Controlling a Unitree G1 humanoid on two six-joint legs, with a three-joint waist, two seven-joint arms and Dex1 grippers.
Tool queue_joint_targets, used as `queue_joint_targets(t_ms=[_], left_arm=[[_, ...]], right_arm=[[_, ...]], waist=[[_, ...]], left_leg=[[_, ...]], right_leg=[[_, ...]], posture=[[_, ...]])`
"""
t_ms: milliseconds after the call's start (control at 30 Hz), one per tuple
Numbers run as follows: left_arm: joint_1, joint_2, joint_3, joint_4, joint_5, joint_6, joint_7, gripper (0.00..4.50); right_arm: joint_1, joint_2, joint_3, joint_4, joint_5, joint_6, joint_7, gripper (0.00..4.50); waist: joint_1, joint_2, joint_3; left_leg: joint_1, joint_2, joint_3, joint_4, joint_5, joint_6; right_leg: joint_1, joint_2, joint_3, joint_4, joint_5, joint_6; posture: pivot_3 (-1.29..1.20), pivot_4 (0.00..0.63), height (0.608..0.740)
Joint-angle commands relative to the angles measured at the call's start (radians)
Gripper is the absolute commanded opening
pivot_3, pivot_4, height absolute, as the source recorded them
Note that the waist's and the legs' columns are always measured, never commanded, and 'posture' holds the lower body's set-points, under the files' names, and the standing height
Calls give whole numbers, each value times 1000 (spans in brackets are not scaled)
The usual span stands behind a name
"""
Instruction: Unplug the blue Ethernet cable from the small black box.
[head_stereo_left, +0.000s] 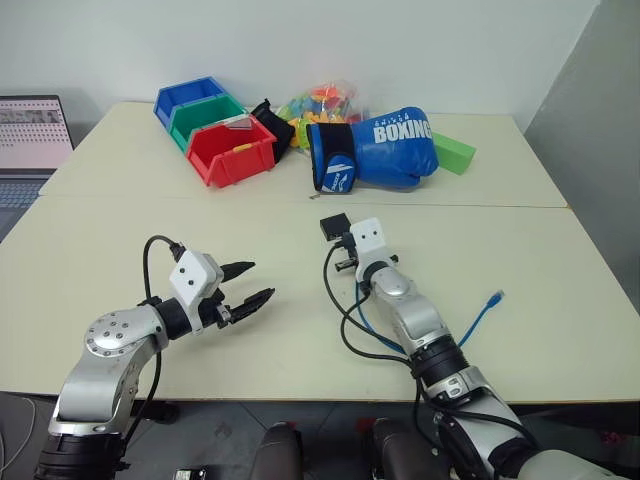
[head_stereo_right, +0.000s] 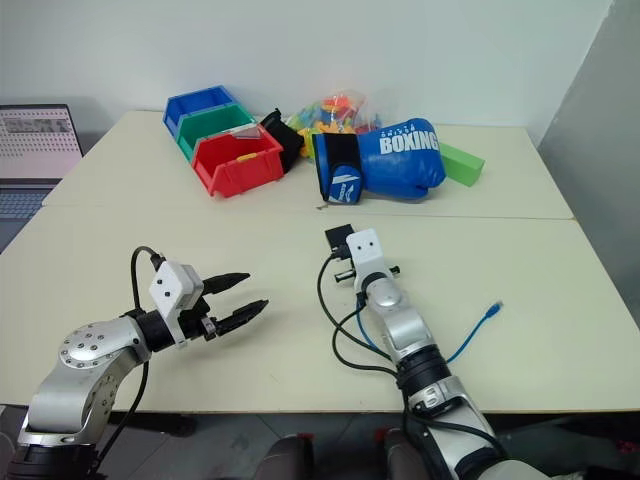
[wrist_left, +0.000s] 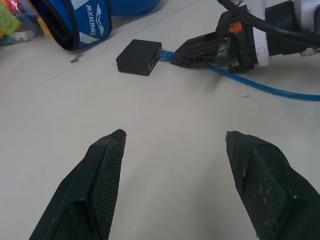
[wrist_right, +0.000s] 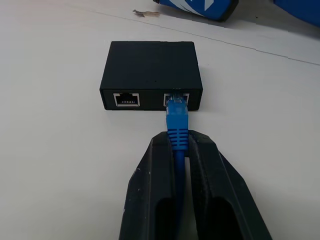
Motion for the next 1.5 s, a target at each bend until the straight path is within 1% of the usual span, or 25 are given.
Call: queue_joint_targets(t_ms=[33,67,167,233,333,433,500,667,733,933,1033,1067,1100,1167,1267,1300,1333,1367,1433,1467,1500], left_arm=[[-80,-14,55,47,-139,146,6,3400],[-94,-9,66,63,-169,186,-2,3400],[-117,32,72,88,-263,317,-69,3400],[-130,61,71,95,-320,390,-123,3400],[-150,95,66,86,-418,508,-189,3400],[-172,102,71,65,-508,604,-215,3400],[-182,103,68,52,-534,630,-219,3400],[-163,108,43,-1,-555,657,-232,3400],[-159,103,40,-11,-559,662,-226,3400],[-166,92,46,22,-552,656,-220,3400],[-158,97,36,30,-527,629,-233,3400],[-156,97,34,34,-522,623,-236,3040],[-154,97,33,38,-519,619,-238,2967],[-153,96,32,43,-513,613,-243,2506],[-154,84,29,48,-509,604,-241,1955],[-154,79,27,48,-509,600,-241,1683],[-156,74,24,48,-510,598,-241,1556],[-157,68,22,48,-511,598,-238,1290],[-158,61,18,45,-514,597,-240,900],[-158,58,17,44,-517,598,-241,784],[-157,57,16,43,-517,597,-243,784]], right_arm=[[73,-259,135,-234,-55,-172,362,126],[84,-311,158,-269,-67,-225,415,125],[101,-421,195,-351,-54,-370,557,118],[101,-474,215,-386,-52,-465,637,116],[83,-529,242,-409,-69,-619,729,113],[59,-537,249,-414,-70,-705,773,113],[42,-533,247,-409,-71,-750,789,112],[16,-519,226,-400,-51,-765,811,110],[12,-515,219,-399,-45,-765,817,110],[5,-504,198,-403,-29,-764,828,110],[3,-499,189,-403,-25,-760,828,110],[1,-498,187,-403,-25,-761,828,110],[-1,-496,186,-404,-24,-761,828,110],[-4,-494,186,-408,-24,-760,829,110],[-5,-491,186,-420,-24,-757,832,110],[-5,-490,188,-425,-25,-755,832,110],[-6,-488,189,-430,-25,-753,833,110],[-6,-487,190,-433,-24,-752,834,110],[-7,-483,192,-441,-25,-749,835,109],[-7,-481,193,-444,-25,-748,835,109],[-7,-480,193,-447,-25,-746,837,109]], waist=[[7,1,0],[9,2,1],[-5,2,1],[-28,2,1],[-39,2,1],[-38,2,2],[-38,2,2],[-32,2,2],[-28,2,2],[-18,2,2],[-18,2,2],[-18,2,2],[-18,2,2],[-18,2,2],[-18,2,2],[-17,2,2],[-17,2,2],[-17,2,2],[-16,2,2],[-16,2,2],[-17,2,2]], left_leg=[[0,0,0,0,0,0],[-1,0,0,0,0,0],[-1,0,0,0,0,0],[0,1,1,0,0,0],[1,3,-1,-1,0,0],[1,3,-1,0,0,0],[1,1,-1,0,0,0],[1,1,-1,1,0,0],[1,1,-1,1,0,0],[1,1,-1,1,0,0],[1,1,-1,1,0,0],[1,1,-1,1,0,0],[1,1,-1,1,0,0],[1,1,-1,1,0,0],[1,1,-1,1,0,0],[1,1,-1,1,0,0],[1,1,-1,1,0,0],[1,1,-1,1,0,0],[1,1,-1,1,0,0],[1,1,-1,1,0,0],[1,1,-1,1,0,0]], right_leg=[[0,0,0,-1,0,0],[0,0,-1,-1,-1,1],[-1,0,-2,-1,-2,4],[-1,2,-2,0,-2,4],[-1,5,-2,1,-2,3],[-1,4,-2,1,-3,3],[0,3,-2,1,-2,3],[0,1,-1,1,-2,3],[0,1,-1,1,-1,0],[0,1,-1,1,-1,1],[0,1,-1,1,-1,0],[0,1,-1,1,-1,0],[0,1,-1,1,-1,0],[0,1,-1,1,-1,0],[0,1,-1,1,0,0],[0,1,-1,1,0,0],[0,1,-1,1,0,0],[0,1,-1,1,-1,0],[0,1,-1,1,0,0],[0,1,-1,1,0,0],[0,1,-1,1,0,0]], posture=[[0,150,740],[0,150,740],[0,150,740],[0,150,740],[0,150,740],[0,150,740],[0,150,740],[0,150,740],[0,150,740],[0,150,740],[0,150,740],[0,150,740],[0,150,740],[0,150,740],[0,150,740],[0,150,740],[0,150,740],[0,150,740],[0,150,740],[0,150,740],[0,150,740]])
